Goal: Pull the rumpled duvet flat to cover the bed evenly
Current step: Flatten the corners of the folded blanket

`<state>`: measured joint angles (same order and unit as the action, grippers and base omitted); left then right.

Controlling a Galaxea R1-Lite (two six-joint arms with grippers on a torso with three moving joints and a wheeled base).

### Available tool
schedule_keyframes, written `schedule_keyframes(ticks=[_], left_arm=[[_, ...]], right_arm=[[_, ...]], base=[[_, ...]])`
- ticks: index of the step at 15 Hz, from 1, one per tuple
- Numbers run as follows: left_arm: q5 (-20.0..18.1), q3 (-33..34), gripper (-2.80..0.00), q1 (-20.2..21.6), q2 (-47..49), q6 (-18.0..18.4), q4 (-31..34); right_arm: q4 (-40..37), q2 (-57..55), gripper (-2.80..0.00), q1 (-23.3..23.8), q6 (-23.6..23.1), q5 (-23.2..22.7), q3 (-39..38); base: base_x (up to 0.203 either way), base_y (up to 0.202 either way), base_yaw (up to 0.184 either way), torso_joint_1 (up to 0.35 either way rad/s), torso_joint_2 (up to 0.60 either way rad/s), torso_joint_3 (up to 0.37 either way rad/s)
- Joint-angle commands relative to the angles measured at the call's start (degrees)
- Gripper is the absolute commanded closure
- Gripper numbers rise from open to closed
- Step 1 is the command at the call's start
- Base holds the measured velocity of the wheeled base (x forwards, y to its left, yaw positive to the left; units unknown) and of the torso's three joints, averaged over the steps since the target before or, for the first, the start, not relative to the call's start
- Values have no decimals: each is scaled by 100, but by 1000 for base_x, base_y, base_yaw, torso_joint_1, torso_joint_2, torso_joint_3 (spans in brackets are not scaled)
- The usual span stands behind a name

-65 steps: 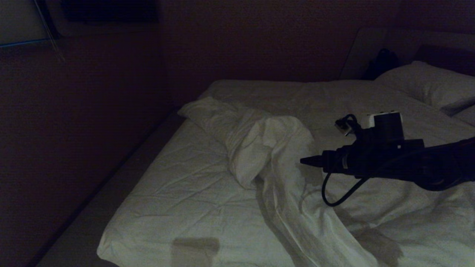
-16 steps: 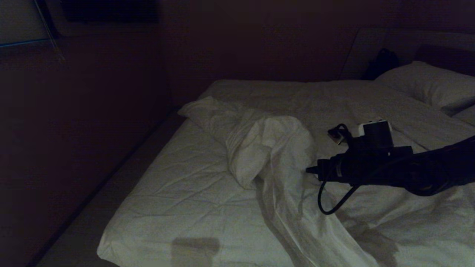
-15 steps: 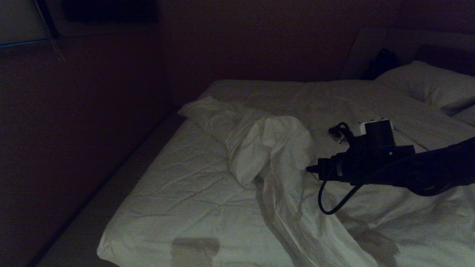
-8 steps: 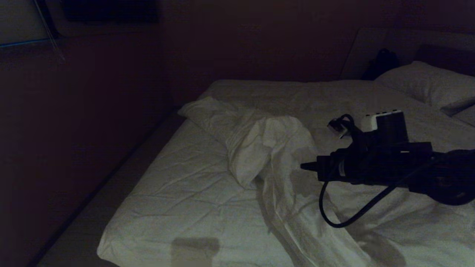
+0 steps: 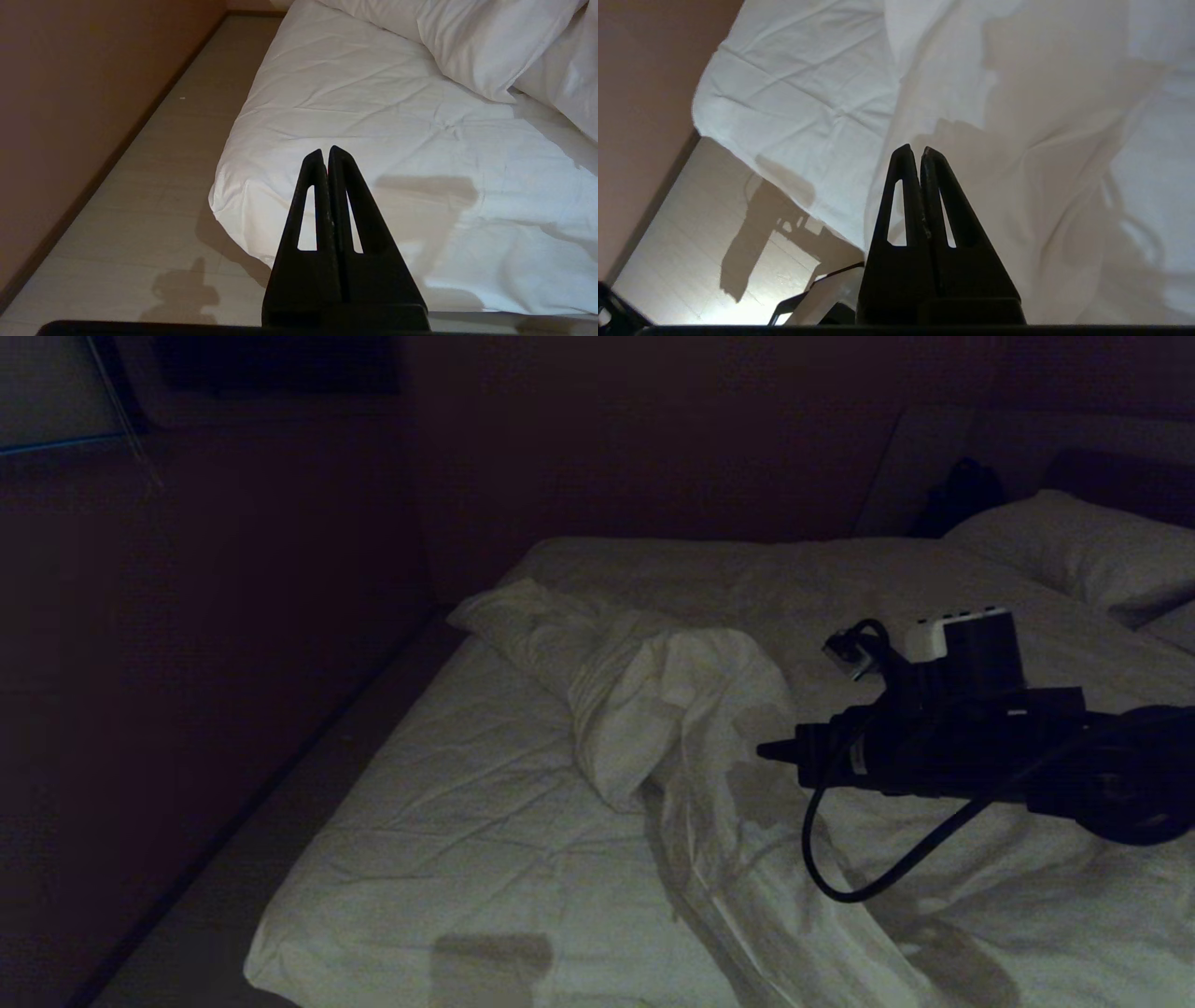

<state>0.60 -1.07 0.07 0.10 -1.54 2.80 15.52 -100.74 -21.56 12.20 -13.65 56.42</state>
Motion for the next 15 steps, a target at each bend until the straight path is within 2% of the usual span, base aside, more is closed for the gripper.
schedule_keyframes(ticks=[1, 2, 3, 15], left_arm=[[2, -5, 0, 1, -1, -5, 1], [2, -6, 0, 1, -1, -5, 1], [2, 2, 0, 1, -1, -5, 1], [2, 2, 0, 1, -1, -5, 1]], right_arm=[[12, -160, 0, 44, 10, 118, 48], [9, -212, 0, 91, 10, 122, 81], [5, -293, -280, 158, 10, 117, 109], [4, -782, -280, 418, 19, 108, 293]], base=[[0, 0, 0, 0, 0, 0], [0, 0, 0, 0, 0, 0], [0, 0, 0, 0, 0, 0], [0, 0, 0, 0, 0, 0]])
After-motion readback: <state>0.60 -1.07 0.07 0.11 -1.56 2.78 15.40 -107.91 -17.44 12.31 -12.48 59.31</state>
